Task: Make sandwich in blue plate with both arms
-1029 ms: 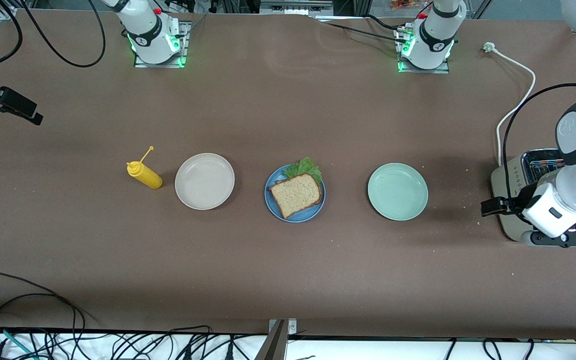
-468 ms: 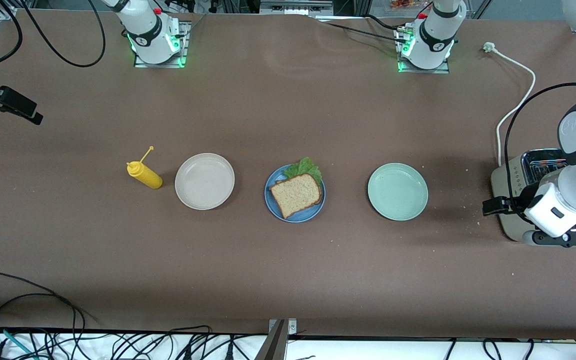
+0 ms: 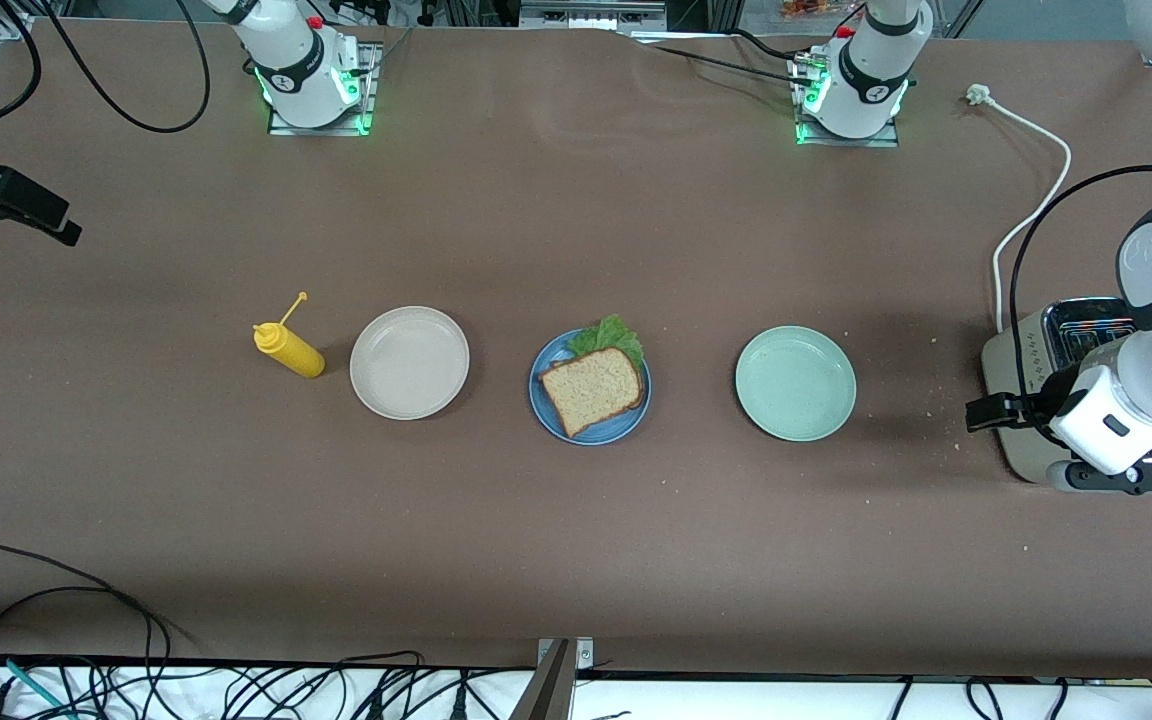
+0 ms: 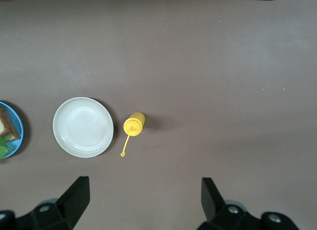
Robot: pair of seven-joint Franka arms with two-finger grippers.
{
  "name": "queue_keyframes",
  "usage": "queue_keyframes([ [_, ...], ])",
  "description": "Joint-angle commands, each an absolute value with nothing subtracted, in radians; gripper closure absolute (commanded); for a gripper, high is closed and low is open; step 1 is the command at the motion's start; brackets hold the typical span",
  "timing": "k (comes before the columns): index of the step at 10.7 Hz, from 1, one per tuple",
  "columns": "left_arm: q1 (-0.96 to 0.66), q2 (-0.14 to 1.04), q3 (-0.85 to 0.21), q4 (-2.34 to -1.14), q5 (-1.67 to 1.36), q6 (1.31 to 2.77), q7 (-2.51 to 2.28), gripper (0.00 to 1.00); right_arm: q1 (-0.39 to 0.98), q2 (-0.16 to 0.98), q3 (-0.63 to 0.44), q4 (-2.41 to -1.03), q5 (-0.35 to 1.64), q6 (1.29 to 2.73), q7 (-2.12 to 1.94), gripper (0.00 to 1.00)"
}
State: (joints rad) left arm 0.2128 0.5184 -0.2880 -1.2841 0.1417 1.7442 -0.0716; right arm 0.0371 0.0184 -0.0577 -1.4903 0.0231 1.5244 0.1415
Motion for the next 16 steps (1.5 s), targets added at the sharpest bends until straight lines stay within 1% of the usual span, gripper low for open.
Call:
queue_keyframes([
  [1,0.224,0.523,-0.296,-1.261,0.129,1.720,-0.046,0.00,0.038,-0.017,-0.055,-1.480,0.008,1.483,0.149,0.00],
  [4,0.222,0.515,-0.293,-1.279,0.130,1.724,-0.041,0.00,0.038,-0.028,-0.060,-1.480,0.009,1.447,0.149,0.00],
  [5,0.218,0.474,-0.288,-1.311,0.132,1.724,-0.035,0.00,0.038,-0.029,-0.060,-1.480,0.011,1.439,0.147,0.00],
  [6,0.213,0.384,-0.281,-1.415,0.130,1.727,-0.034,0.00,0.038,-0.037,-0.057,-1.480,0.009,1.428,0.150,0.00],
  [7,0.203,0.315,-0.273,-1.480,0.130,1.726,-0.038,0.00,0.038,-0.040,-0.055,-1.480,0.012,1.425,0.150,0.00],
  [8,0.181,0.272,-0.256,-1.506,0.127,1.720,-0.049,0.00,0.037,-0.040,-0.055,-1.480,0.011,1.425,0.150,0.00],
  [11,0.125,0.120,-0.223,-1.688,0.124,1.715,-0.127,0.00,0.038,-0.040,-0.058,-1.480,0.006,1.427,0.152,0.00],
  [13,0.031,0.023,-0.105,-1.839,0.022,1.723,-0.141,0.00,0.037,-0.038,-0.058,-1.480,0.006,1.427,0.150,0.00],
  [14,0.026,0.015,-0.094,-1.859,-0.006,1.729,-0.141,0.00,0.038,-0.038,-0.061,-1.480,0.006,1.427,0.150,0.00],
  [15,-0.018,0.003,-0.056,-1.879,-0.008,1.738,-0.147,0.00,0.037,-0.038,-0.061,-1.480,0.006,1.427,0.150,0.00],
  [16,-0.087,-0.038,0.036,-1.937,-0.024,1.782,-0.147,0.00,0.038,-0.040,-0.061,-1.480,0.006,1.427,0.150,0.00],
])
